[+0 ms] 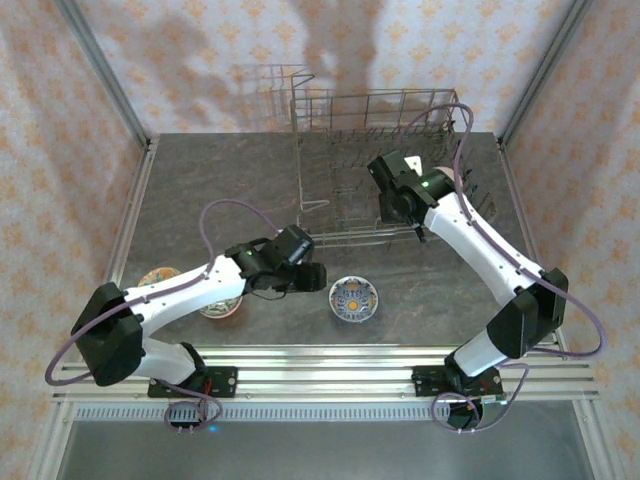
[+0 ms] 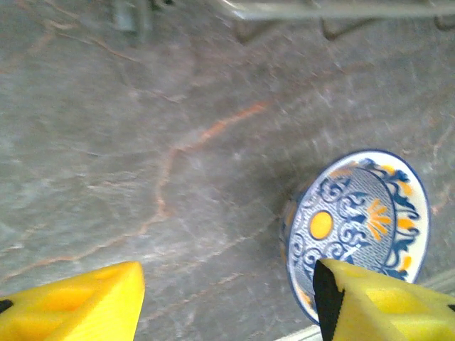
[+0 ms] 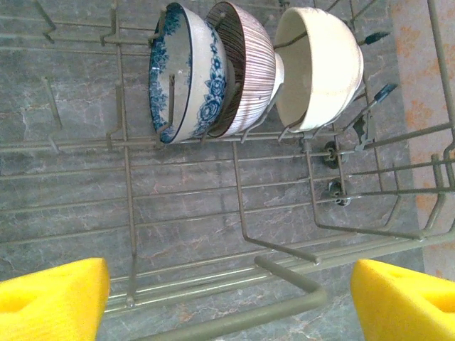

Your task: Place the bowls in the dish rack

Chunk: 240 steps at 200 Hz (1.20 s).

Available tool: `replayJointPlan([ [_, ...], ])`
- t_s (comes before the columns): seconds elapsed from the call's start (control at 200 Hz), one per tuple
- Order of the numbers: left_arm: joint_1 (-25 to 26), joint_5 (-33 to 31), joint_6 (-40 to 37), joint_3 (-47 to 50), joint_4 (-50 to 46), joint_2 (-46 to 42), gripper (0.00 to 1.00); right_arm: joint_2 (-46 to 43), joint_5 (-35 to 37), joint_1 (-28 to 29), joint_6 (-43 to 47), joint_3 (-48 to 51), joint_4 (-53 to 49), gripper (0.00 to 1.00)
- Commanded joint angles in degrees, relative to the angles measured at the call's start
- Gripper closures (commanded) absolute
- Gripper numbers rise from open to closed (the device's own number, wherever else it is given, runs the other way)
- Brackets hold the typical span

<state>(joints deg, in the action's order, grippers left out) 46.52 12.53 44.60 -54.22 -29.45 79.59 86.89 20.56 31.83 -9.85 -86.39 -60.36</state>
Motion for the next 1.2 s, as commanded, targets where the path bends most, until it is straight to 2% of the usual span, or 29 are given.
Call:
replayJointPlan([
  [0.0,2.2,-1.6,2.7,1.4,4.8,2.9,0.36,-2.9,0.9,-0.3,-1.3,2.2,0.4,0.13],
  [0.2,5.0,0.1,4.1,1.7,10.0,7.4,0.37,-3.6,0.4,-0.3,-1.6,3.1,0.0,0.13],
  [0.46,5.6,0.2,5.9,1.0,12.9,13.3,0.41,-4.9,0.5,-0.4,-1.7,4.7,0.0,0.13],
  [0.766,5.8,-0.7,7.3,0.8,14.0,15.4,0.63,-5.3,0.5,-0.8,-1.0,4.8,-0.2,0.13],
  [0.991,5.9,-0.6,7.7,0.7,14.6,16.1,0.70,-5.9,0.4,-1.0,-0.5,5.9,0.1,0.13],
  [1.196,6.1,-1.4,8.1,0.5,14.2,14.9,0.84,-6.6,0.1,-1.4,-0.4,6.9,0.4,0.13],
])
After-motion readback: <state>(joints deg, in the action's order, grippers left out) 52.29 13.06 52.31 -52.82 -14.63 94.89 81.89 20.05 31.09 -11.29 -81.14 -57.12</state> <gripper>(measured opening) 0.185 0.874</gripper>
